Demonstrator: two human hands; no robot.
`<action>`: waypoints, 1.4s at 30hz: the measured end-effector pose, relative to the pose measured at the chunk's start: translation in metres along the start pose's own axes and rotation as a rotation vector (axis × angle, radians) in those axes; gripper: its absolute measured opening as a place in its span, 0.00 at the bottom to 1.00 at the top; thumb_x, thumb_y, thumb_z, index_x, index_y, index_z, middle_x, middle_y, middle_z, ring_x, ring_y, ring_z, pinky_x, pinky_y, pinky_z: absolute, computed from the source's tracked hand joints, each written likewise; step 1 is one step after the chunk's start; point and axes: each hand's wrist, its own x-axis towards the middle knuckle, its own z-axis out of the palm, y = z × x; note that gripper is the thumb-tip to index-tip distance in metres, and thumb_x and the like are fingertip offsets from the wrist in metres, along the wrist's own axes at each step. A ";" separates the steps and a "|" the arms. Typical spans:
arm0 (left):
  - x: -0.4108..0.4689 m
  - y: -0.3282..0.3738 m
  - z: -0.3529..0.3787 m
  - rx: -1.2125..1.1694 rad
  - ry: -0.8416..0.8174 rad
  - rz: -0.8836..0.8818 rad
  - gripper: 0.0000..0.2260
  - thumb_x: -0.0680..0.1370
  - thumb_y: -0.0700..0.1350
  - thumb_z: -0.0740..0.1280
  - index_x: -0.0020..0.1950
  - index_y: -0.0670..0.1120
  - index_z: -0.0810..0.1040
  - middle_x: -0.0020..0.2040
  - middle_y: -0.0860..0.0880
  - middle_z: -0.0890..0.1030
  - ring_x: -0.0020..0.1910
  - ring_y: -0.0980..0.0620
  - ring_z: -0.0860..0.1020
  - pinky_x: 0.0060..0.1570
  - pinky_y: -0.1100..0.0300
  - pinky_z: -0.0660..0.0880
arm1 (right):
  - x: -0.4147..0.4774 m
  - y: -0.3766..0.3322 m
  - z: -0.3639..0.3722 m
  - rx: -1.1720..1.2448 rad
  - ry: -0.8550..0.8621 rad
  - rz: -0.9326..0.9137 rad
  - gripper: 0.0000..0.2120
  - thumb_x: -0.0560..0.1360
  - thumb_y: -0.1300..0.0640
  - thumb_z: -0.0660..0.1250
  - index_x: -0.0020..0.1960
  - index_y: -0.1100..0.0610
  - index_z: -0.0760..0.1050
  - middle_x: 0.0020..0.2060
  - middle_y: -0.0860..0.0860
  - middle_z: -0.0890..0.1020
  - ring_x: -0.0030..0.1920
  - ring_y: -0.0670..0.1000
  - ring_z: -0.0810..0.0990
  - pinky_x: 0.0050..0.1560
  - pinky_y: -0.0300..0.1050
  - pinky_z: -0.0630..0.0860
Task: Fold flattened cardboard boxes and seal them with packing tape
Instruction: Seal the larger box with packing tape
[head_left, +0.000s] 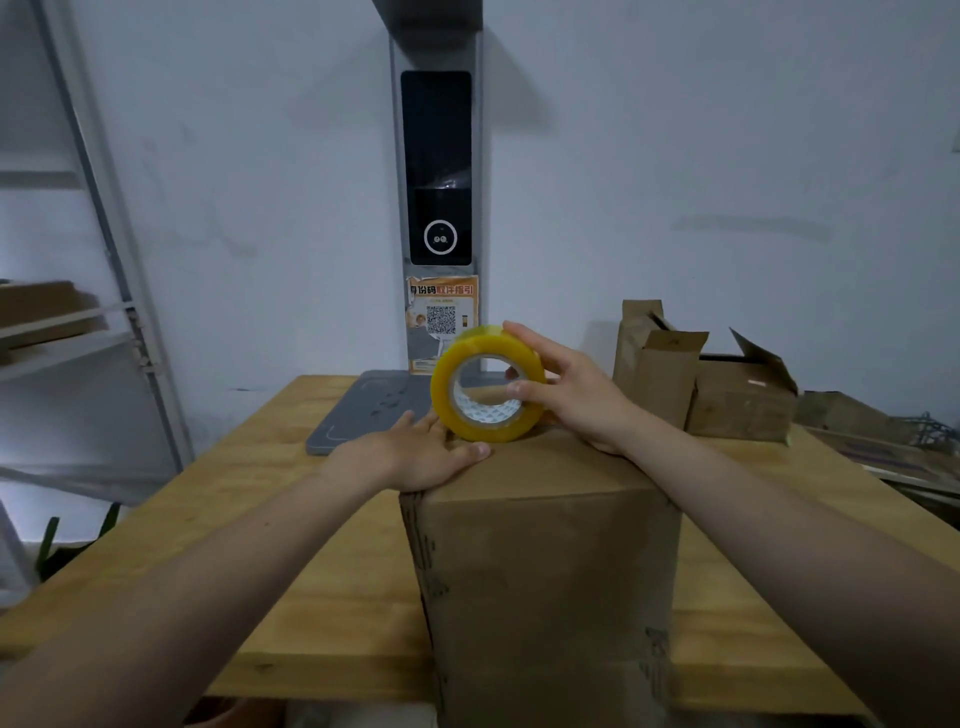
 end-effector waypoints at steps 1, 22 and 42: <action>-0.003 -0.003 -0.004 0.018 -0.011 0.009 0.38 0.76 0.76 0.42 0.83 0.62 0.45 0.84 0.50 0.44 0.82 0.42 0.39 0.80 0.41 0.40 | 0.005 -0.003 0.006 -0.027 -0.006 -0.009 0.31 0.78 0.59 0.73 0.73 0.34 0.68 0.66 0.47 0.77 0.66 0.49 0.78 0.63 0.52 0.80; 0.002 0.021 0.000 -0.022 0.016 -0.127 0.45 0.77 0.76 0.47 0.84 0.50 0.40 0.84 0.53 0.38 0.82 0.41 0.40 0.79 0.39 0.47 | 0.020 -0.026 -0.075 -0.548 -0.157 -0.092 0.34 0.73 0.66 0.72 0.66 0.30 0.75 0.57 0.50 0.84 0.51 0.62 0.82 0.54 0.63 0.80; 0.029 0.063 -0.004 0.091 0.002 -0.023 0.52 0.72 0.80 0.46 0.84 0.45 0.39 0.83 0.47 0.38 0.82 0.49 0.37 0.79 0.42 0.38 | 0.005 -0.004 -0.083 -0.503 -0.163 -0.078 0.30 0.81 0.62 0.66 0.75 0.36 0.67 0.70 0.40 0.72 0.64 0.44 0.76 0.62 0.41 0.75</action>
